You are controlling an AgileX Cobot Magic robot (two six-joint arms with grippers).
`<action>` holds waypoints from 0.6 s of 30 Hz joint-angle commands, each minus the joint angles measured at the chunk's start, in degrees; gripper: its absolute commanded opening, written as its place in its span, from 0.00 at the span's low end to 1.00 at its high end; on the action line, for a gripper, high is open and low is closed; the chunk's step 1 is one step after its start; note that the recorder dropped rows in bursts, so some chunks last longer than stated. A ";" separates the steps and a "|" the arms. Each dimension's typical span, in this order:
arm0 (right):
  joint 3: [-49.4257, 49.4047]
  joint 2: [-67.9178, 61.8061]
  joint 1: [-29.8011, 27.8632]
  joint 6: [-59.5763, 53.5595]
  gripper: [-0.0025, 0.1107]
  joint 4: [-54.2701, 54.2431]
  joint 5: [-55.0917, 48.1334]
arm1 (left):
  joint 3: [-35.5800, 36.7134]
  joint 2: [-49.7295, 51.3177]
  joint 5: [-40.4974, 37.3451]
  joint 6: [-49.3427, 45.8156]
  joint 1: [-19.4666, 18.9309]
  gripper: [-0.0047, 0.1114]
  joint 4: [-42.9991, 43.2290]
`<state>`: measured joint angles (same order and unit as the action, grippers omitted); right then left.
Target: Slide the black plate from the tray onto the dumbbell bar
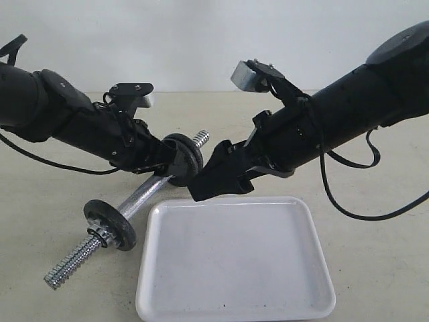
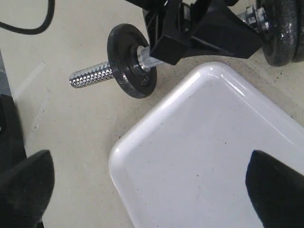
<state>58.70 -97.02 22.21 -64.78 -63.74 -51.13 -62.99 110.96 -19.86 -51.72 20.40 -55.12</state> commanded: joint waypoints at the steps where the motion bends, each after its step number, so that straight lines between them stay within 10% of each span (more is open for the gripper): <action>1: 0.35 0.37 0.04 0.20 0.94 0.47 0.52 | -0.05 -0.23 0.39 0.24 0.15 0.67 -0.51; 15: 11.75 0.37 -5.78 10.76 0.94 1.73 -7.95 | -0.14 -20.44 1.54 -0.19 -6.68 0.66 5.46; 18: 18.17 0.37 -10.23 11.06 0.94 1.73 -17.55 | -0.14 -26.11 1.16 -0.19 -8.38 0.52 6.48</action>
<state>73.33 -97.02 14.74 -54.13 -62.02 -61.84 -62.99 88.70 -18.64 -51.72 12.95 -49.85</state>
